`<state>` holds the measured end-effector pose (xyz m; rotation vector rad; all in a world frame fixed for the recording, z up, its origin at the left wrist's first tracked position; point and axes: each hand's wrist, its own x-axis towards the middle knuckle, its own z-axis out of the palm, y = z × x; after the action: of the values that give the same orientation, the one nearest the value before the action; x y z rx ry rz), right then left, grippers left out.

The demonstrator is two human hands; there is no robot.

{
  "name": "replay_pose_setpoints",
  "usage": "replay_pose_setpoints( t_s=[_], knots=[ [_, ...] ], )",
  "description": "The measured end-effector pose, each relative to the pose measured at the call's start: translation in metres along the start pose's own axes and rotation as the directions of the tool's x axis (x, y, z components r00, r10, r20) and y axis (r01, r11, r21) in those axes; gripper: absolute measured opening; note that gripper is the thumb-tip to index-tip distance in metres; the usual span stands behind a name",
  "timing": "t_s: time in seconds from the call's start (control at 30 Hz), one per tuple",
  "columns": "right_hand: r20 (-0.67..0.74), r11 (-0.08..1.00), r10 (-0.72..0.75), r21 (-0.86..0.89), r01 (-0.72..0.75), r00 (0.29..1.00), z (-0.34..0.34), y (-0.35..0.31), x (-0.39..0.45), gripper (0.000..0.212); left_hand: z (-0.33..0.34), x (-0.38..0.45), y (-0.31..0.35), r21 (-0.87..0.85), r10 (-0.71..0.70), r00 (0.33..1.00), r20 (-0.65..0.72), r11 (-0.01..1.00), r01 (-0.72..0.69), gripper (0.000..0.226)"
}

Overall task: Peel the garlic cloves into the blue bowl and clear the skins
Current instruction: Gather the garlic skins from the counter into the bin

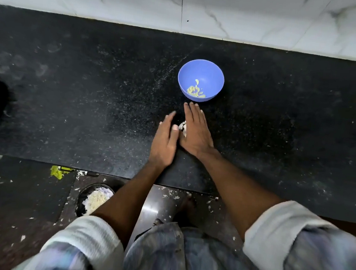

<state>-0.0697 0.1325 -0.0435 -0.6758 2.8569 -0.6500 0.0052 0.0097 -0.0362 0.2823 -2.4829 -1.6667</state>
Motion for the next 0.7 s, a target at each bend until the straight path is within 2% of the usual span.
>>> replay_pose_setpoints(
  t_s=[0.03, 0.1, 0.23, 0.33, 0.47, 0.6, 0.63, 0.7],
  knots=[
    [0.015, 0.999, -0.047, 0.012, 0.046, 0.999, 0.0, 0.0, 0.006, 0.076, 0.0, -0.005, -0.003, 0.05, 0.05, 0.997, 0.056, 0.997, -0.053, 0.057],
    [-0.01, 0.987, -0.156, 0.039, 0.156, 0.988, 0.005, 0.004, 0.01, 0.065, -0.001, -0.014, -0.009, 0.061, 0.108, 0.993, 0.056, 0.992, -0.111, 0.059],
    [-0.079, 0.947, -0.287, 0.127, 0.295, 0.955, 0.023, -0.006, -0.016, 0.054, -0.006, -0.04, -0.01, -0.013, 0.038, 0.99, -0.133, 0.999, -0.041, 0.054],
    [-0.078, 0.937, -0.302, 0.157, 0.311, 0.95, 0.032, -0.024, -0.042, 0.055, -0.004, -0.049, -0.006, -0.052, 0.016, 0.982, -0.191, 0.998, -0.026, 0.051],
    [-0.076, 0.937, -0.337, 0.068, 0.342, 0.939, 0.039, -0.037, -0.067, 0.06, 0.0, -0.054, -0.004, -0.101, 0.003, 0.968, -0.253, 0.994, -0.03, 0.048],
    [-0.015, 0.97, -0.219, 0.105, 0.219, 0.976, 0.03, -0.038, -0.063, 0.08, -0.001, -0.057, -0.001, -0.28, -0.153, 0.913, -0.378, 0.959, 0.045, 0.046],
    [0.012, 0.967, -0.244, 0.082, 0.242, 0.97, 0.032, -0.037, -0.063, 0.084, -0.004, -0.059, -0.001, -0.322, -0.187, 0.895, -0.404, 0.945, 0.052, 0.045],
    [0.051, 0.95, -0.312, -0.01, 0.313, 0.949, 0.036, -0.039, -0.061, 0.078, -0.008, -0.062, -0.005, -0.388, -0.227, 0.869, -0.44, 0.921, 0.044, 0.045]
  ],
)
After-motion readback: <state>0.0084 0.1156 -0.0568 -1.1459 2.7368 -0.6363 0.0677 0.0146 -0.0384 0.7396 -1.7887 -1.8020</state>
